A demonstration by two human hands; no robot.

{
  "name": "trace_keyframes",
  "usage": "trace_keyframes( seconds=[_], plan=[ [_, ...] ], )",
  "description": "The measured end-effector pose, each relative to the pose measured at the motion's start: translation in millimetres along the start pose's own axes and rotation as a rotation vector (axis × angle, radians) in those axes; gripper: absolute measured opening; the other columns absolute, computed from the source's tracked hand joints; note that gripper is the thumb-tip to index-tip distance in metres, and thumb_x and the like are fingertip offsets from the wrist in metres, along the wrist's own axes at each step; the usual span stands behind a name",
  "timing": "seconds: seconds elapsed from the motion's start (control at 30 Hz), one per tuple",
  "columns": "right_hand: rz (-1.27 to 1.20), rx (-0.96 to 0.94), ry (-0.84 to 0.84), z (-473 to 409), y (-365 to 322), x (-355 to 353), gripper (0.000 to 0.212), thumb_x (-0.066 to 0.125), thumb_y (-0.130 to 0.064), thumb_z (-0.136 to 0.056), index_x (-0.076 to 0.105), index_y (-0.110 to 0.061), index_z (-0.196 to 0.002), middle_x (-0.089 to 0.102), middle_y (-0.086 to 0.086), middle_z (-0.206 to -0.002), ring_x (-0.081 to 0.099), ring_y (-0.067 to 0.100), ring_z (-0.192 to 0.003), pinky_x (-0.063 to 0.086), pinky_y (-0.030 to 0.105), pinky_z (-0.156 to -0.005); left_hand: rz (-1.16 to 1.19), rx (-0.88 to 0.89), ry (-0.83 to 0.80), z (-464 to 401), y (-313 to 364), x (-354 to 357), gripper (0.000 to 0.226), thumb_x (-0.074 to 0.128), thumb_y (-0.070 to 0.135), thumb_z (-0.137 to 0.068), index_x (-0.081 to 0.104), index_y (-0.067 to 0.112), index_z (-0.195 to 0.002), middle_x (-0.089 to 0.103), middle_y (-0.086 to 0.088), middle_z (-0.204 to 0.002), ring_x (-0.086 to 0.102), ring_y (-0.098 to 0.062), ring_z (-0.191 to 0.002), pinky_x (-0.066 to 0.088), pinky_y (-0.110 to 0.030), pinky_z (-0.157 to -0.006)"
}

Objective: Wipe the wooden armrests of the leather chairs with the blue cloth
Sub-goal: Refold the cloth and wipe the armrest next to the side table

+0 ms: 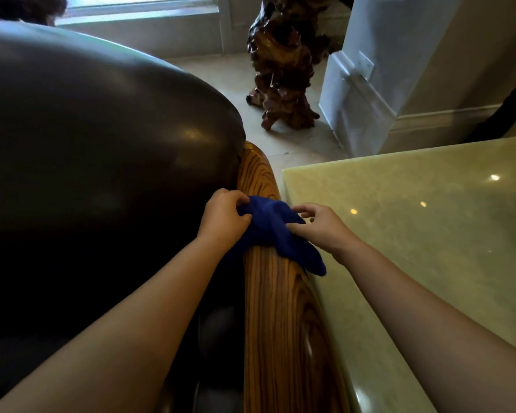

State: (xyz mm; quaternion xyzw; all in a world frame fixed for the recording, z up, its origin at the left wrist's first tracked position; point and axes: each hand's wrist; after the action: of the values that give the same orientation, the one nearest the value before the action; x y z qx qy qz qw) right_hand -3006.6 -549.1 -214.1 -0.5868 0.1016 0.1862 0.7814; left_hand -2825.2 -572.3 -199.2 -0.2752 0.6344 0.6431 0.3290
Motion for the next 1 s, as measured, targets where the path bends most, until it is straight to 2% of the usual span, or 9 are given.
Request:
trace_keyframes(
  seconds=[0.07,0.13,0.27,0.37,0.47,0.6,0.7,0.83,1.0],
  plan=[
    [-0.080,0.043,-0.034,6.3,2.4,-1.9,0.025,0.065,-0.014,-0.080,0.056,-0.022,-0.102,0.059,-0.005,-0.096,0.056,0.014,-0.093,0.048,0.023,-0.067,0.066,-0.074,-0.051,7.7,-0.4,-2.1,0.026,0.066,0.007,-0.077,0.060,0.013,-0.102,0.057,-0.005,-0.107,0.056,-0.017,-0.099,0.043,-0.025,-0.081],
    [-0.122,0.072,-0.042,14.7,4.7,-2.1,0.022,0.067,-0.012,-0.078,0.058,-0.019,-0.096,0.062,0.003,-0.099,0.059,0.020,-0.095,0.051,0.031,-0.074,0.175,-0.177,-0.113,20.3,-2.2,-5.0,0.017,0.067,0.005,-0.076,0.061,0.014,-0.089,0.059,-0.002,-0.093,0.059,-0.019,-0.094,0.046,-0.028,-0.079],
    [-0.114,0.082,-0.063,34.0,1.9,-3.6,0.017,0.070,-0.010,-0.074,0.060,-0.020,-0.085,0.066,0.007,-0.100,0.061,0.024,-0.097,0.051,0.041,-0.087,0.435,-0.325,-0.185,44.2,-3.2,-16.8,0.011,0.064,0.003,-0.078,0.062,0.011,-0.086,0.062,-0.007,-0.096,0.060,-0.022,-0.095,0.051,-0.037,-0.086],
    [-0.100,0.072,-0.087,45.9,-7.5,-9.8,0.017,0.070,-0.009,-0.073,0.062,-0.022,-0.081,0.066,0.004,-0.097,0.061,0.023,-0.095,0.051,0.039,-0.081,0.589,-0.387,-0.149,55.2,0.4,-31.1,0.011,0.063,0.002,-0.079,0.062,0.011,-0.084,0.063,-0.010,-0.097,0.061,-0.025,-0.096,0.052,-0.041,-0.089],
    [-0.067,0.038,-0.065,58.6,-28.1,-17.6,0.018,0.069,-0.009,-0.072,0.062,-0.024,-0.078,0.066,0.003,-0.093,0.061,0.021,-0.091,0.051,0.033,-0.072,0.697,-0.436,-0.169,65.3,5.3,-52.6,0.012,0.064,0.002,-0.079,0.063,0.013,-0.085,0.063,-0.011,-0.101,0.062,-0.024,-0.097,0.054,-0.039,-0.085],
    [0.007,-0.035,-0.002,81.4,-79.4,-25.6,0.017,0.069,-0.011,-0.068,0.063,-0.026,-0.074,0.066,0.000,-0.085,0.062,0.018,-0.085,0.052,0.029,-0.066,0.779,-0.428,-0.194,83.9,16.5,-94.0,0.011,0.066,0.004,-0.077,0.066,0.014,-0.082,0.066,-0.008,-0.095,0.066,-0.020,-0.091,0.055,-0.027,-0.066],
    [0.082,-0.102,0.010,100.1,-130.0,-34.5,0.019,0.069,-0.011,-0.070,0.060,-0.028,-0.071,0.064,-0.006,-0.078,0.061,0.012,-0.079,0.050,0.024,-0.062,0.763,-0.400,-0.160,96.5,35.7,-132.5,0.012,0.068,0.002,-0.076,0.066,0.014,-0.076,0.066,-0.008,-0.088,0.065,-0.017,-0.086,0.054,-0.026,-0.064],
    [0.169,-0.177,-0.049,151.2,-219.1,-48.5,0.020,0.066,-0.010,-0.074,0.060,-0.029,-0.075,0.065,-0.002,-0.086,0.061,0.013,-0.085,0.048,0.023,-0.066,0.730,-0.334,-0.107,131.1,79.4,-213.7,0.017,0.068,-0.001,-0.075,0.064,0.015,-0.071,0.063,-0.004,-0.076,0.060,-0.010,-0.070,0.051,-0.016,-0.051],
    [0.229,-0.304,-0.090,225.3,-316.5,-41.0,0.016,0.065,-0.009,-0.076,0.063,-0.022,-0.084,0.065,0.005,-0.093,0.061,0.019,-0.090,0.053,0.031,-0.077,0.693,-0.271,-0.035,201.5,113.5,-320.5,0.016,0.068,0.000,-0.075,0.065,0.015,-0.072,0.064,-0.005,-0.079,0.060,-0.012,-0.073,0.049,-0.020,-0.055]
  ],
)
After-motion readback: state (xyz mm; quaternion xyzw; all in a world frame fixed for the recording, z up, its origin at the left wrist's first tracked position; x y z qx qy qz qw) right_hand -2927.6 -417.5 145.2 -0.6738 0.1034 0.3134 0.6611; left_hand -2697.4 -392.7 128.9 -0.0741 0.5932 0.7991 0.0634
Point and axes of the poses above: each hand's wrist, its own z-axis away from the middle knuckle, its own x-axis out of the palm, y = z × x
